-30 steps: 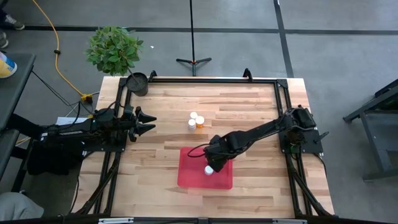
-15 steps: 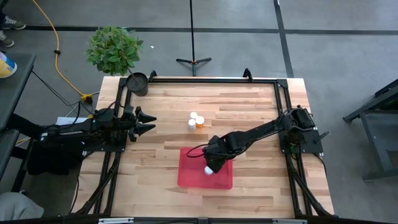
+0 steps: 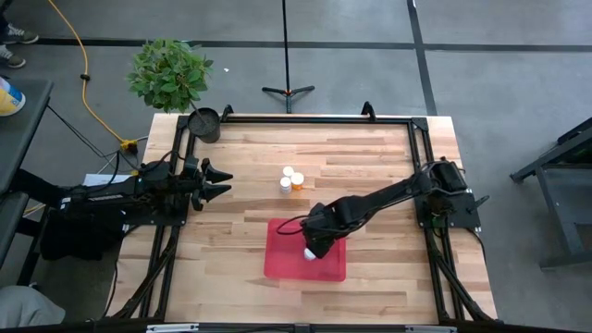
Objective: Pick and place pill bottles into a basket
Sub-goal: Put the bottom white pill bottle into the bin, then put the orange pill bottle into the bin
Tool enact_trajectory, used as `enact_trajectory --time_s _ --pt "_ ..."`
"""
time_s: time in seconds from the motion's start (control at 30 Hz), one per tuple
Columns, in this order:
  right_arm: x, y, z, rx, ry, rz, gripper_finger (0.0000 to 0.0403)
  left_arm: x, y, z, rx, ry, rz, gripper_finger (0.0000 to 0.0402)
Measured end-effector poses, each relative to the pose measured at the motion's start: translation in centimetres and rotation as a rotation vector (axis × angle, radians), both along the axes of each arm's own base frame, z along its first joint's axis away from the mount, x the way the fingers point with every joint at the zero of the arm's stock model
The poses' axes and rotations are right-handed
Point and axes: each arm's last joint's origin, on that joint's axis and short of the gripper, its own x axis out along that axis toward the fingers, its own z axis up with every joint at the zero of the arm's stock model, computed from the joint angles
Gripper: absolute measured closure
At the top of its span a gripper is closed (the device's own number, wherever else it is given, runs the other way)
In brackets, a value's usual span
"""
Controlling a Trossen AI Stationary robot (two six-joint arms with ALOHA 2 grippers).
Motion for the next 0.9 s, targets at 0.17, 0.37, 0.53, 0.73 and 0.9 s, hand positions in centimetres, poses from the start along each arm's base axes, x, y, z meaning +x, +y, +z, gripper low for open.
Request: enact_trajectory --time_s 0.17,0.37,0.53,0.73,0.9 --pt "0.3 0.1 -0.7 0.004 0.015 0.003 0.0259 0.0 0.0 0.0 0.0 -0.001 0.0 0.0149" --pt "0.3 0.1 -0.9 0.008 0.02 0.002 0.0259 0.0 0.0 0.0 0.0 0.0 0.0 0.0149" --pt "0.3 0.2 -1.1 0.026 0.033 0.005 0.0196 0.0 0.0 0.0 0.0 0.0 0.0 0.0149" --pt "0.2 0.2 -1.2 0.043 0.047 0.024 0.0134 0.0 0.0 0.0 0.0 0.0 0.0 0.0149" --pt "0.2 0.2 -0.7 0.041 0.045 0.026 0.0126 0.0 0.0 0.0 0.0 0.0 0.0 0.0149"
